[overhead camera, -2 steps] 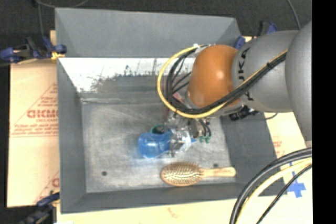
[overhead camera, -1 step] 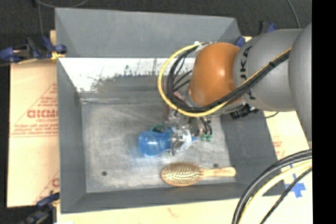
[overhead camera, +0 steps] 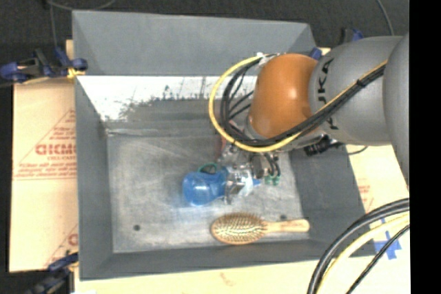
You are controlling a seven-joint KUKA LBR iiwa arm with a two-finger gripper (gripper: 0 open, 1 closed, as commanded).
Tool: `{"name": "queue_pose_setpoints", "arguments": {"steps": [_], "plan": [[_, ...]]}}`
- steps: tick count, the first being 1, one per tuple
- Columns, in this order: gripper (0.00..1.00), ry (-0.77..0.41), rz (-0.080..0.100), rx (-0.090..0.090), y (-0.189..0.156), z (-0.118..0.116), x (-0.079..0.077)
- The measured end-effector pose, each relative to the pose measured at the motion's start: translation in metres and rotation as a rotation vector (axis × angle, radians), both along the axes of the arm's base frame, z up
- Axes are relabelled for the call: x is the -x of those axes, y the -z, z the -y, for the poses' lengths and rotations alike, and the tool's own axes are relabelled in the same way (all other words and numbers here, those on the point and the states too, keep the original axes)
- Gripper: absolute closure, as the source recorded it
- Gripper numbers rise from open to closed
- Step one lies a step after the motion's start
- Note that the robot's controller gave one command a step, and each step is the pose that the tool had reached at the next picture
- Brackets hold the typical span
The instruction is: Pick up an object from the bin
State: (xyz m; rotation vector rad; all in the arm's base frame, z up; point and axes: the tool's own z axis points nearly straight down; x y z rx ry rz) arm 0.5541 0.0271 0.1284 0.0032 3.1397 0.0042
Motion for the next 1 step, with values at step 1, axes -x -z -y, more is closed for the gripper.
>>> {"name": "queue_pose_setpoints", "arguments": {"steps": [1], "plan": [[1.0, 0.0, -0.001, 0.0, -0.0124, -0.0001, 0.0003]]}}
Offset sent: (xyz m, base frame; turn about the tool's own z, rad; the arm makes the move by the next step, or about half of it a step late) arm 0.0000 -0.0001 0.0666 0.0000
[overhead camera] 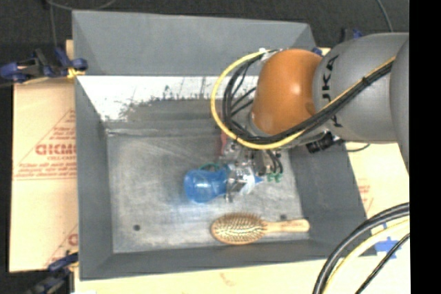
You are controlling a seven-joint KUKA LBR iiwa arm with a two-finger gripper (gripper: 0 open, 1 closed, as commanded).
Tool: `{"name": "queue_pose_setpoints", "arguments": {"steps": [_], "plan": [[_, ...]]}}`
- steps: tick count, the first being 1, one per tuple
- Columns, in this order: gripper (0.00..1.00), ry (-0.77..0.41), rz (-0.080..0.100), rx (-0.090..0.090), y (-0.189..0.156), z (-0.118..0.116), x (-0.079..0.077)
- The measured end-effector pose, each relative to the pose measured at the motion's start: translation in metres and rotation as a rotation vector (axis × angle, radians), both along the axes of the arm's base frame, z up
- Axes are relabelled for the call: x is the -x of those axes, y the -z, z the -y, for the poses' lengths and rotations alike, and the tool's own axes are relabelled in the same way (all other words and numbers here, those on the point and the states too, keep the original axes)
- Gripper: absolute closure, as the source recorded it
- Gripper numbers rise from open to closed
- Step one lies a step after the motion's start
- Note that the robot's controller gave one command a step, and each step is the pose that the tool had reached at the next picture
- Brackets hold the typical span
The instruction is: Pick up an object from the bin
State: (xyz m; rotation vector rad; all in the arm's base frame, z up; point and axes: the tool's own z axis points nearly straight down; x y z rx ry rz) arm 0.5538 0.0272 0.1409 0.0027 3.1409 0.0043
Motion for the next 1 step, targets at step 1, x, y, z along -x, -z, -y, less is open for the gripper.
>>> {"name": "queue_pose_setpoints", "arguments": {"steps": [1], "plan": [[1.0, -0.001, -0.001, 0.0, -0.0109, -0.0001, -0.0001]]}}
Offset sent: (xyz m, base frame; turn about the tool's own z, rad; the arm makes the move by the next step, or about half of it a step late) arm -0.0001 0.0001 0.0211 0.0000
